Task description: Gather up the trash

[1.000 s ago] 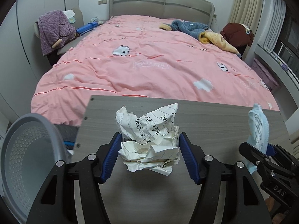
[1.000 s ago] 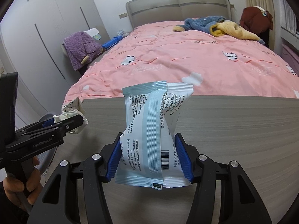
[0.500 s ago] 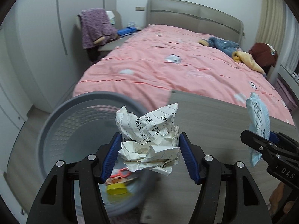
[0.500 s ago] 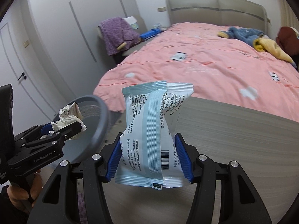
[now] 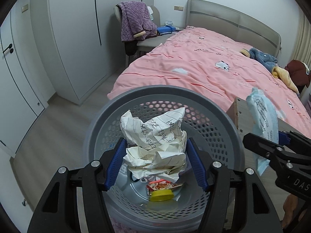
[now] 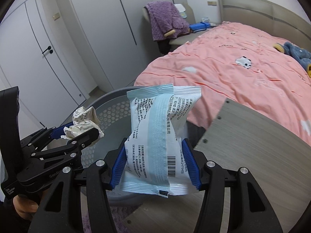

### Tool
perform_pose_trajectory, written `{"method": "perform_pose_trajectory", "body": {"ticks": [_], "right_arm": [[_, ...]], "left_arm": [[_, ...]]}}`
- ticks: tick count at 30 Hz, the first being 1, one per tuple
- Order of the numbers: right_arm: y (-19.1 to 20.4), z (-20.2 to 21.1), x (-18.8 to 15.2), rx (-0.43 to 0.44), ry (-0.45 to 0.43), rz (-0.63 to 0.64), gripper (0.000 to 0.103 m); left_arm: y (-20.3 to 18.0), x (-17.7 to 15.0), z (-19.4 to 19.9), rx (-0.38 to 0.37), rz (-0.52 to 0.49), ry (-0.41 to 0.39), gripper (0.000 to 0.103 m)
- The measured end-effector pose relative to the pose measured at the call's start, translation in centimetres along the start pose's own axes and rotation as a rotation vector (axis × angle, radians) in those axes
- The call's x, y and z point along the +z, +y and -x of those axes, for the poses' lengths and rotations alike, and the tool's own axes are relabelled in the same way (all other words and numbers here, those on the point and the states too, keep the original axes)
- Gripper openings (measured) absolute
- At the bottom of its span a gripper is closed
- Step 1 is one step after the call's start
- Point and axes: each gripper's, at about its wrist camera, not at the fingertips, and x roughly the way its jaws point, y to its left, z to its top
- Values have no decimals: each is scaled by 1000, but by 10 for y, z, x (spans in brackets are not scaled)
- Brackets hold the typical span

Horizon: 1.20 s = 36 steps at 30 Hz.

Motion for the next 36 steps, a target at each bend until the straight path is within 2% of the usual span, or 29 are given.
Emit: {"method": "perform_pose_trajectory", "body": {"ticks": [9, 10, 12, 14, 21, 36], "right_arm": [[23, -21, 8, 13, 28, 44, 57], [24, -21, 8, 15, 26, 45, 58], [25, -20, 9, 16, 18, 45, 73], [25, -18, 10, 15, 2, 40, 78], [23, -13, 7, 1, -8, 29, 79], [19, -3, 3, -13, -21, 17, 79]], "left_arm": [[18, -1, -1, 15, 34, -2, 62], [19, -2, 0, 18, 36, -2, 63], [21, -2, 0, 23, 39, -2, 66], [22, -2, 1, 28, 40, -3, 68], [24, -4, 5, 38, 49, -9, 74], [22, -6, 15, 42, 59, -17, 76]]}}
